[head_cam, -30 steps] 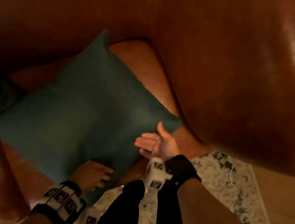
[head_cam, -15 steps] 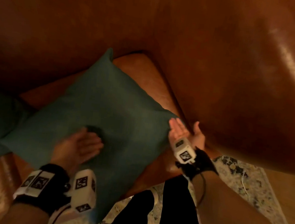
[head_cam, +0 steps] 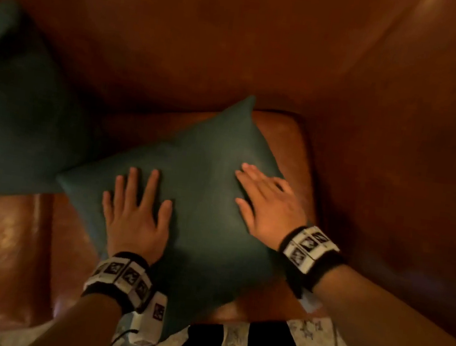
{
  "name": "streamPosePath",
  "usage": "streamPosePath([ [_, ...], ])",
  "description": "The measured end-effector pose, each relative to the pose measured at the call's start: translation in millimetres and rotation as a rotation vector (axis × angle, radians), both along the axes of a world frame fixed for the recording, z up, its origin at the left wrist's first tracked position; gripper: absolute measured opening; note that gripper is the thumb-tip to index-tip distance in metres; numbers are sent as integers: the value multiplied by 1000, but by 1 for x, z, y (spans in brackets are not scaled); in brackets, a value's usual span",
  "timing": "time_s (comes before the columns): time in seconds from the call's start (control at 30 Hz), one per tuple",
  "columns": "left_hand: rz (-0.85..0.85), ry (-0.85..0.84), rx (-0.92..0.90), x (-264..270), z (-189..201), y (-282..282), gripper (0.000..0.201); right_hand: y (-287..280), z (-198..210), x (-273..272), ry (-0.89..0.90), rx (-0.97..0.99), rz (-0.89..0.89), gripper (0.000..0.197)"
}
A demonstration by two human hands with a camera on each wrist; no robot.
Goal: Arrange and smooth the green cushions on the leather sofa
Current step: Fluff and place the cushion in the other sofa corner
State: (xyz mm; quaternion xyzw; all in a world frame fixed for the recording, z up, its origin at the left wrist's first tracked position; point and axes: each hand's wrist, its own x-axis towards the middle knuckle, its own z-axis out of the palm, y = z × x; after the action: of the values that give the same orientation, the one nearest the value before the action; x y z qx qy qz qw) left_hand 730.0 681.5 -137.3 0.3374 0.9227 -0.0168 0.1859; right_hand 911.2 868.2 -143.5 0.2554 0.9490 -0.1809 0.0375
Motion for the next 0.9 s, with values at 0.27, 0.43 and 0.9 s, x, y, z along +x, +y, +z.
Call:
streamPosePath([
  [0.27, 365, 38, 210, -56, 27, -12, 59, 51, 42, -51, 12, 6, 10, 53],
  [0.43, -9, -115, 83, -52, 6, 32, 58, 12, 39, -159, -192, 9, 598, 60],
  [0.9, 46, -12, 121, 2, 18, 6, 60, 9, 24, -139, -301, 96, 690, 79],
])
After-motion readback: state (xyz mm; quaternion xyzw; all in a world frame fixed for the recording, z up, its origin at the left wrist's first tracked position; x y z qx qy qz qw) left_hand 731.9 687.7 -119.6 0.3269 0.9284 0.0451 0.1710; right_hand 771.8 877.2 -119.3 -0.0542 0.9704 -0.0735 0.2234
